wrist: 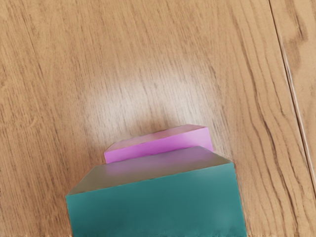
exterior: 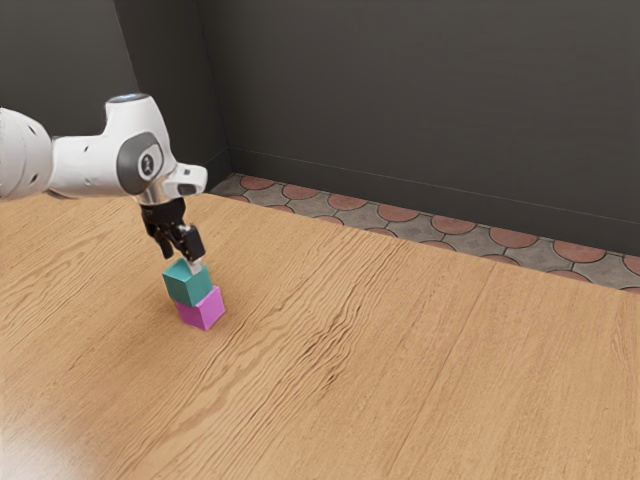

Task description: Pick up the blue block with one arm, and put the blue block on the table with one arm

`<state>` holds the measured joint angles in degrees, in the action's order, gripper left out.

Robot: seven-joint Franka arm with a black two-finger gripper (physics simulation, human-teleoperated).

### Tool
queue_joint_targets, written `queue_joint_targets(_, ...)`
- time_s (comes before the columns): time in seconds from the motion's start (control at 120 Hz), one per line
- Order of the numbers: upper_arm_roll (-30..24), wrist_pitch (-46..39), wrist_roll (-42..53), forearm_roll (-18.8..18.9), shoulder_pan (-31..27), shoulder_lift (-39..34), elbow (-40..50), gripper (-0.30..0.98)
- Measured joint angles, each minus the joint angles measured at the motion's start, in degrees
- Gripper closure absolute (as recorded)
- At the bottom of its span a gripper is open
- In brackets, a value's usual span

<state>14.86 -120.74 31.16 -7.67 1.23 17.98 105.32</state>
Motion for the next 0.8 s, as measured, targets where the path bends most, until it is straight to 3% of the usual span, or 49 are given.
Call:
queue_joint_targets(0.267,-1.8,2.7,-2.1,3.3,0.0,2.3,-4.1,0.0)
queue_joint_targets(0.575,-2.1,3.1,-6.0,3.3,0.0,0.9,-2.3,0.0)
queue_joint_targets(0.8,-1.9,-1.8,-9.1,2.9,0.0,-0.1,0.9,0.0)
